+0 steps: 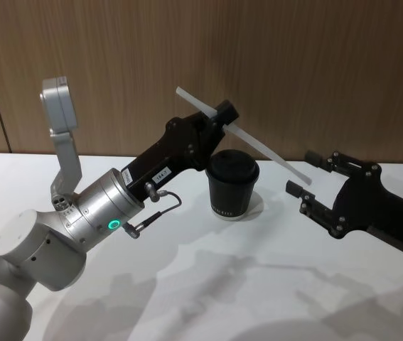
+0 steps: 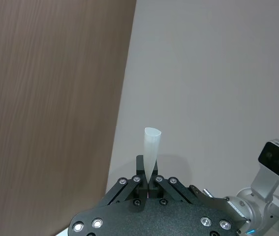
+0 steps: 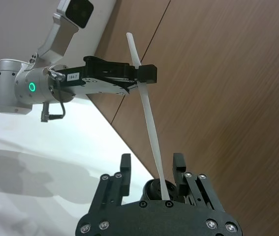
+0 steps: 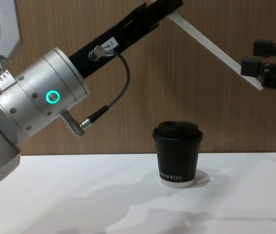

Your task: Pick up the straw with one hand, pass it to the other hand, and insert it into the cup.

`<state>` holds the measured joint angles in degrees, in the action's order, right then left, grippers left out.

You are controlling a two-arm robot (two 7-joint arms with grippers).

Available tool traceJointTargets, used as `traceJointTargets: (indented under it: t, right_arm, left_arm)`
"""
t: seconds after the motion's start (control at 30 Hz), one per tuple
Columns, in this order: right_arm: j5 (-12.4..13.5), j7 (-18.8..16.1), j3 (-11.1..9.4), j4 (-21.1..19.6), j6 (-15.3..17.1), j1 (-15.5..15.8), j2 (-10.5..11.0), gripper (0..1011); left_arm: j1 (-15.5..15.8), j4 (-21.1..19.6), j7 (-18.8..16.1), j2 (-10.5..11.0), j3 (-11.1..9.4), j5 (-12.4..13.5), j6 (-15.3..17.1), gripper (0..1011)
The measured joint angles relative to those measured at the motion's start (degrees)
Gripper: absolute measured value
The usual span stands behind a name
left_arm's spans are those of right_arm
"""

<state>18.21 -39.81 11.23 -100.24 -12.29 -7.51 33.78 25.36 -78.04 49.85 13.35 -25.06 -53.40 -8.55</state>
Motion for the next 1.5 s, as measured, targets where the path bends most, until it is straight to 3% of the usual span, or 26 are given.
traceJointTargets:
  t: [0.13,0.33,0.6,1.07,1.5]
  right_arm:
    - [0.0,0.0,0.0,0.0,0.0,0.0,0.0,586]
    - [0.0,0.0,0.0,0.0,0.0,0.0,0.0,820]
    - [0.0,0.0,0.0,0.0,0.0,0.0,0.0,996]
    - [0.0,0.0,0.0,0.0,0.0,0.0,0.0,1001]
    - [0.0,0.0,0.0,0.0,0.0,0.0,0.0,1001]
  left_arm:
    - [0.0,-0.5,-0.91,0.37,-0.1,0.7,-0.15,3]
    - [0.22,-1.95,-3.77,1.49,-0.43,3.41,-0.61,3]
    - [1.47,-3.99,-7.76,3.63,-1.27,7.8,0.05,3]
    - [5.52,-7.47,-13.85,7.57,-3.46,15.45,5.52,3]
    - [10.05,-8.26,-17.89,8.9,-4.92,21.13,10.9,3]
